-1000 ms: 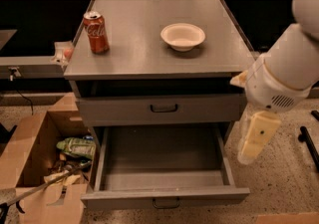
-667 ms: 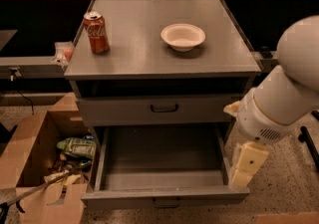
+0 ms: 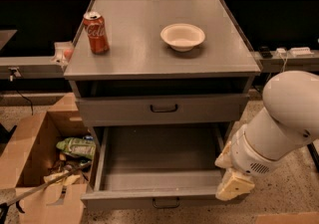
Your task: Close middle drawer
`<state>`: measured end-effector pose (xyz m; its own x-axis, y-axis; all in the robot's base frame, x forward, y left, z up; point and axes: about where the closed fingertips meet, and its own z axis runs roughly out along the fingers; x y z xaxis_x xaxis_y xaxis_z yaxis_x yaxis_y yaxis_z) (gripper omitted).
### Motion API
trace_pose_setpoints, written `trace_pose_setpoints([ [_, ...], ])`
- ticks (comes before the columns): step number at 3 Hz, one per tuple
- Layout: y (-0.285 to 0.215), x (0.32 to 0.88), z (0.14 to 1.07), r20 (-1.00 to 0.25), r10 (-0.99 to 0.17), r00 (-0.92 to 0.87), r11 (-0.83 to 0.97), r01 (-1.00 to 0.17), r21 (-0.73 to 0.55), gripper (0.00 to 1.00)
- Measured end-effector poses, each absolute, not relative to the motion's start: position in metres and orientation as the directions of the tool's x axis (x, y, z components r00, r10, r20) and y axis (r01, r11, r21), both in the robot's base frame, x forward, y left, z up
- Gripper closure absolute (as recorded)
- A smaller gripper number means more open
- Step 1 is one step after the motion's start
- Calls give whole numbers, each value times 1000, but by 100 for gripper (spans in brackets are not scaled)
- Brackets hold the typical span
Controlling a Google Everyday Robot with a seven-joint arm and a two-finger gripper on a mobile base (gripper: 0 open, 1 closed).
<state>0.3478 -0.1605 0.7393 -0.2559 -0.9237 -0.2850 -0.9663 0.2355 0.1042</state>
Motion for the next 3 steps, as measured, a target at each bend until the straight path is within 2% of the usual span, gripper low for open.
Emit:
trace_pose_setpoints([
  [2, -163, 347, 707, -277, -923, -269, 247, -963, 112, 89],
  [3, -177, 331, 592, -273, -922, -274, 238, -958, 158, 100],
])
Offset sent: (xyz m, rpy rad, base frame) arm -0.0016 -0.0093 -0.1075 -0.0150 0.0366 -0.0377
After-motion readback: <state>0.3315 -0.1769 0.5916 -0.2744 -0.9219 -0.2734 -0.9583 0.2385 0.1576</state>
